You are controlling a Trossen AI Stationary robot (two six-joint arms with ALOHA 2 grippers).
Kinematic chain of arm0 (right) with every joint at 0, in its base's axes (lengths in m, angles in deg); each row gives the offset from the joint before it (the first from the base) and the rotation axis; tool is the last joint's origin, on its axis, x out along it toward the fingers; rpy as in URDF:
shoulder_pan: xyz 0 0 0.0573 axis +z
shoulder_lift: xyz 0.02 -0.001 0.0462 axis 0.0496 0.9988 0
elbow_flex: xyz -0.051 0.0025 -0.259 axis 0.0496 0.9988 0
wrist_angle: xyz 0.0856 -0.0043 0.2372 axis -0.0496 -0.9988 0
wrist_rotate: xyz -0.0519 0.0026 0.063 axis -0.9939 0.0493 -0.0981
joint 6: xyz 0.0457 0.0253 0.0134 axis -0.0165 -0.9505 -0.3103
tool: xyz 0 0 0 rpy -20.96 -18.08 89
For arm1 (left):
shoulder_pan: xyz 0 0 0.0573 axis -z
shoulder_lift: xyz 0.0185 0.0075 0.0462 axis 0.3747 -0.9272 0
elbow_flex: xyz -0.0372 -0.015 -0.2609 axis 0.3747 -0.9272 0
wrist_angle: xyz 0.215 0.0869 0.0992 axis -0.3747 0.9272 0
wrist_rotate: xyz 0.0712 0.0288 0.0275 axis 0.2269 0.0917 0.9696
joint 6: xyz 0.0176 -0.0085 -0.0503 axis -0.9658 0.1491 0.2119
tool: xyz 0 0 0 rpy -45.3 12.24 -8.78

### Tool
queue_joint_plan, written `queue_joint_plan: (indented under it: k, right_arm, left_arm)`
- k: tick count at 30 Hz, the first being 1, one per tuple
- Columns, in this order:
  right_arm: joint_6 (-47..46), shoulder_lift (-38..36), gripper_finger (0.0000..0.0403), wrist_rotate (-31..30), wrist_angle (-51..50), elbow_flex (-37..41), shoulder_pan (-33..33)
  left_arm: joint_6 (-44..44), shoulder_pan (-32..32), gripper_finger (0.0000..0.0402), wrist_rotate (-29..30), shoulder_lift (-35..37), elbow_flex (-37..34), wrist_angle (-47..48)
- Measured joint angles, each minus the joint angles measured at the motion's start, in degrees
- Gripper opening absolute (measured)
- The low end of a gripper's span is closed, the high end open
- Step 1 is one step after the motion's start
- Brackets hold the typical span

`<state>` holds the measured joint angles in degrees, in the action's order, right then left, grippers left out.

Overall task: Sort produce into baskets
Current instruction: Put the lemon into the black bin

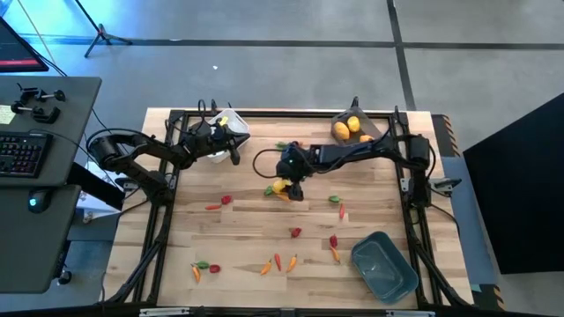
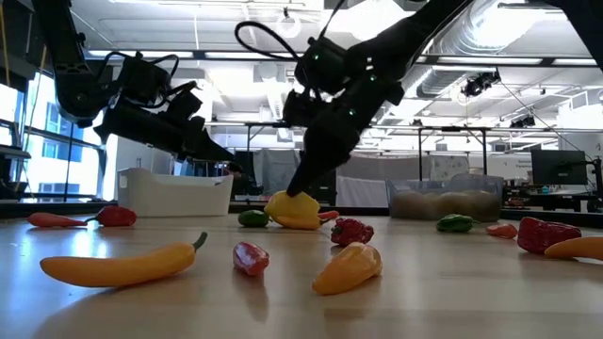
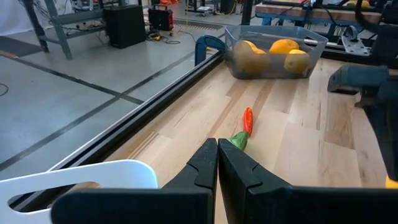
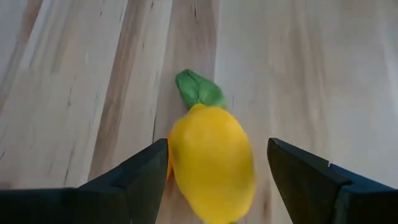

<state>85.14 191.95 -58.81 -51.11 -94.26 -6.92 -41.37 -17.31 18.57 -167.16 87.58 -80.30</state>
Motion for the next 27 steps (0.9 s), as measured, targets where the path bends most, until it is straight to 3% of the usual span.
queue_joint_plan:
  k: [9,20,27]
  right_arm:
    - [0.04,2.93,0.0257,0.65,0.26,0.07,-0.08]
    - [-0.06,2.77,0.0164,0.99,0.31,-0.15,-3.55]
    - [0.05,-2.2,0.0159,1.67,-1.28,-0.15,-5.74]
  left_arm:
    - [0.0,0.0,0.0,0.01,0.0,0.0,0.19]
    - [0.17,0.0,0.0,-0.04,-0.01,0.0,0.61]
    - [0.17,0.0,0.0,-0.07,0.0,0.0,1.55]
